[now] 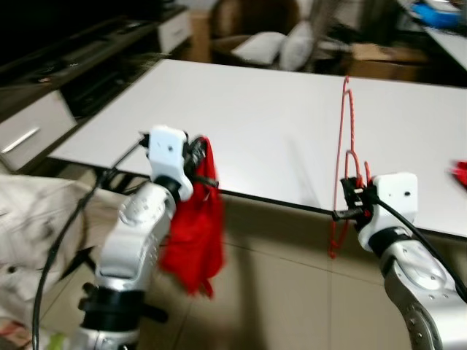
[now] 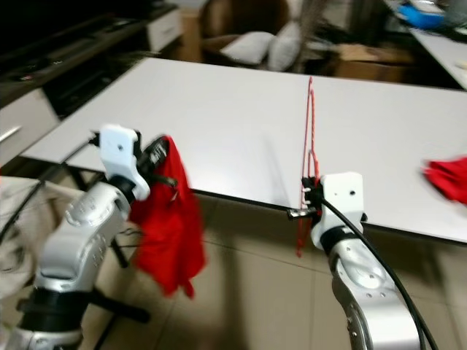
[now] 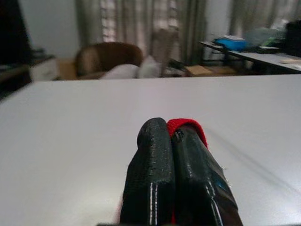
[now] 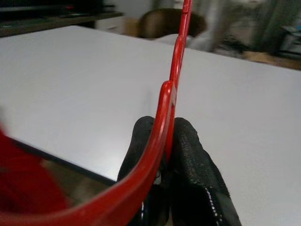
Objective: Hang hanger
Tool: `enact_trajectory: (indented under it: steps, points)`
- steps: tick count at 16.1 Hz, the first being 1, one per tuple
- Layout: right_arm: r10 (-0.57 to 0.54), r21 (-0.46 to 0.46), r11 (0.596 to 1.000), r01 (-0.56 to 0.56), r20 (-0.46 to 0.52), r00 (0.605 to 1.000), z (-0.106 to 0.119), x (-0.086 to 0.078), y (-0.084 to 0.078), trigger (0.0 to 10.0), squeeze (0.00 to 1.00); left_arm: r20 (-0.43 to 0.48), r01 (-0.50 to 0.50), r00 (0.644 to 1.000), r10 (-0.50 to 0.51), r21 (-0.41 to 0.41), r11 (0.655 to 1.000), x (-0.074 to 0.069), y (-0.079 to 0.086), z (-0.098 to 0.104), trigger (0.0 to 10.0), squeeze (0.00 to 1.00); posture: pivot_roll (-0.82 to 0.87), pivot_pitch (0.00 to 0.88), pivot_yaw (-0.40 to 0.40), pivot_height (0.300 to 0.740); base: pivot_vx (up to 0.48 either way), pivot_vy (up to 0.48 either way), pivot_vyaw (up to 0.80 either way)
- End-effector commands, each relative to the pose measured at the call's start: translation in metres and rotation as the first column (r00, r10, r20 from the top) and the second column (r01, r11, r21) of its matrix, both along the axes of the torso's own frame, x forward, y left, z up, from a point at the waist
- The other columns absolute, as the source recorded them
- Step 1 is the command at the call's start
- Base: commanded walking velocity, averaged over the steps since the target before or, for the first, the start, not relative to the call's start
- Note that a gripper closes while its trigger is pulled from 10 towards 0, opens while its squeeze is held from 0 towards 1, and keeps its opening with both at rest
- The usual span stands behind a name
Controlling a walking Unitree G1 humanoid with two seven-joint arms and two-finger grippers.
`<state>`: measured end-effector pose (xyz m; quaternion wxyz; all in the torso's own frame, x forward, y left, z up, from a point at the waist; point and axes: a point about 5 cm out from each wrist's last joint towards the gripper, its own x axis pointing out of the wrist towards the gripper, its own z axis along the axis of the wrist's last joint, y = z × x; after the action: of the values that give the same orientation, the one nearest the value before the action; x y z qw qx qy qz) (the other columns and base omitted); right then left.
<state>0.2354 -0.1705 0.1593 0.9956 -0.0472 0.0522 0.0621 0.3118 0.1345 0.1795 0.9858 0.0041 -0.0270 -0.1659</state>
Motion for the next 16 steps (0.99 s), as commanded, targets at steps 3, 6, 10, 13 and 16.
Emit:
enact_trajectory:
  steps: [3,6,10,13,16]
  points:
    - [0.018,-0.013,1.000,-0.017,0.032,0.999,0.008,0.000,-0.002,10.0,0.00,0.044,0.032,0.999,-0.032,-0.002,0.999,0.006,-0.002,0.014,10.0,0.00,-0.07,0.000,0.053,0.740,0.355,0.000,-0.53]
    - [0.180,-0.071,0.981,-0.178,0.024,0.983,0.015,-0.006,-0.005,10.0,0.00,0.082,0.094,0.992,-0.094,0.002,0.996,0.015,-0.012,0.028,10.0,0.00,-0.07,0.000,0.058,0.740,0.355,0.000,-0.27]
    - [0.340,-0.158,0.927,-0.340,-0.032,0.940,0.020,-0.017,-0.024,10.0,0.00,0.204,0.176,0.964,-0.169,-0.016,0.984,0.049,-0.029,0.077,10.0,0.00,-0.08,0.000,0.054,0.740,0.352,0.000,0.00]
    - [0.328,-0.198,0.924,-0.326,-0.023,0.944,0.026,-0.012,-0.036,10.0,0.00,0.316,0.207,0.923,-0.222,0.080,0.975,0.080,-0.041,0.140,10.0,0.00,-0.08,0.000,0.046,0.740,0.346,0.000,0.00]
    - [0.273,-0.213,0.942,-0.260,0.036,0.961,0.035,-0.004,-0.043,10.0,0.00,0.587,0.061,0.806,-0.071,0.037,0.997,0.075,-0.031,0.278,10.0,0.00,-0.08,0.000,0.052,0.740,0.175,0.000,0.00]
